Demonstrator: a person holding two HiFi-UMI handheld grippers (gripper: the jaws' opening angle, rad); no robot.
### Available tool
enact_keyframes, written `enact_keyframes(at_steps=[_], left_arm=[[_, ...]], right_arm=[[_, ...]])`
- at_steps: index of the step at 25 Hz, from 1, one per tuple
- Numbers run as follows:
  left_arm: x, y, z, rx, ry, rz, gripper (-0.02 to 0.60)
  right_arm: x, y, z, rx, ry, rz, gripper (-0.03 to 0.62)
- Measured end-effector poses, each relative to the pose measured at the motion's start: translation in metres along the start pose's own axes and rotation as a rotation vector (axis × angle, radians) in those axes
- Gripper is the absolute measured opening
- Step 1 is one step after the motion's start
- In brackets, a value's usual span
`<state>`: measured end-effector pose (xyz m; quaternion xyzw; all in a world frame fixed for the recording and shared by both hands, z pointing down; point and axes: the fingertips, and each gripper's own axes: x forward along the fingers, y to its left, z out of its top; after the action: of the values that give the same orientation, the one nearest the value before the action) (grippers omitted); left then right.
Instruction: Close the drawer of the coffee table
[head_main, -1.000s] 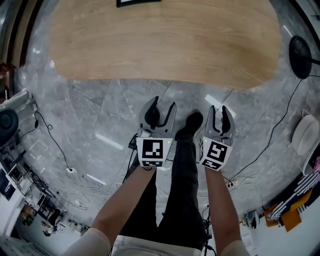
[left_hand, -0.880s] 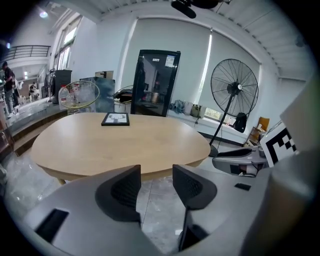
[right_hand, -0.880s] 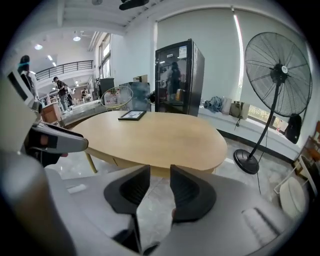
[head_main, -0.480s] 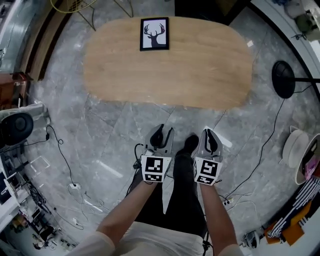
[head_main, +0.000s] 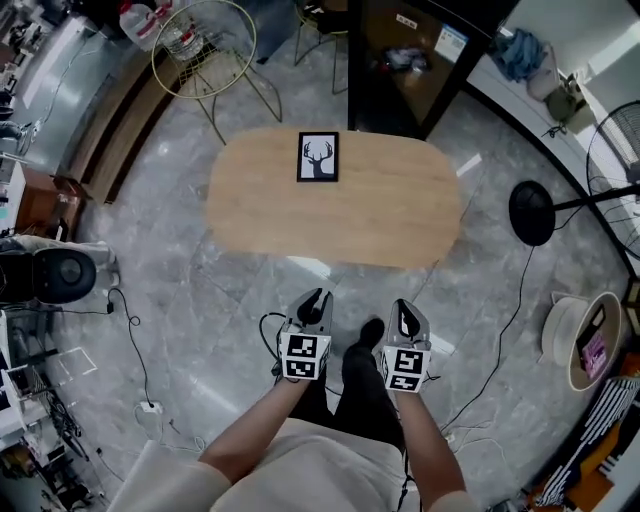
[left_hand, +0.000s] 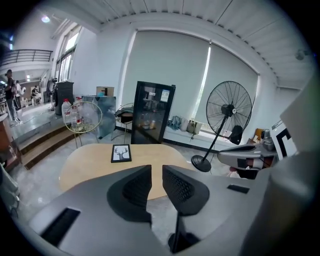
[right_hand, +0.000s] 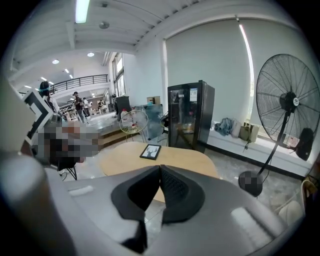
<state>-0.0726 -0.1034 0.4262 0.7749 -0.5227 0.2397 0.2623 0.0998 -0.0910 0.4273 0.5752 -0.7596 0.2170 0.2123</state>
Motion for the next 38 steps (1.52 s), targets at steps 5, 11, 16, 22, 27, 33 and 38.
enact_keyframes(at_steps=[5, 11, 16, 22, 27, 33, 38], left_arm=[[-0.031, -0.010, 0.041, 0.024, -0.034, -0.021, 0.050], [-0.071, -0.025, 0.080, 0.046, -0.043, -0.030, 0.022], [-0.095, -0.037, 0.115, 0.052, -0.093, -0.052, 0.011], [-0.133, -0.054, 0.164, 0.069, -0.162, -0.123, 0.007], [-0.157, -0.054, 0.197, 0.077, -0.207, -0.156, 0.006], [-0.181, -0.052, 0.243, 0.085, -0.280, -0.173, 0.007], [-0.196, -0.048, 0.268, 0.109, -0.321, -0.202, 0.006]], right_arm=[[-0.028, -0.002, 0.039, 0.031, -0.019, 0.013, 0.011], [-0.061, 0.013, 0.083, -0.018, -0.024, 0.110, 0.011], [-0.087, 0.017, 0.134, 0.010, -0.093, 0.156, 0.011], [-0.122, 0.023, 0.184, -0.008, -0.167, 0.172, 0.011], [-0.150, 0.019, 0.220, -0.018, -0.226, 0.163, 0.011], [-0.179, 0.000, 0.258, -0.010, -0.283, 0.126, 0.011], [-0.194, -0.007, 0.283, -0.012, -0.329, 0.111, 0.011]])
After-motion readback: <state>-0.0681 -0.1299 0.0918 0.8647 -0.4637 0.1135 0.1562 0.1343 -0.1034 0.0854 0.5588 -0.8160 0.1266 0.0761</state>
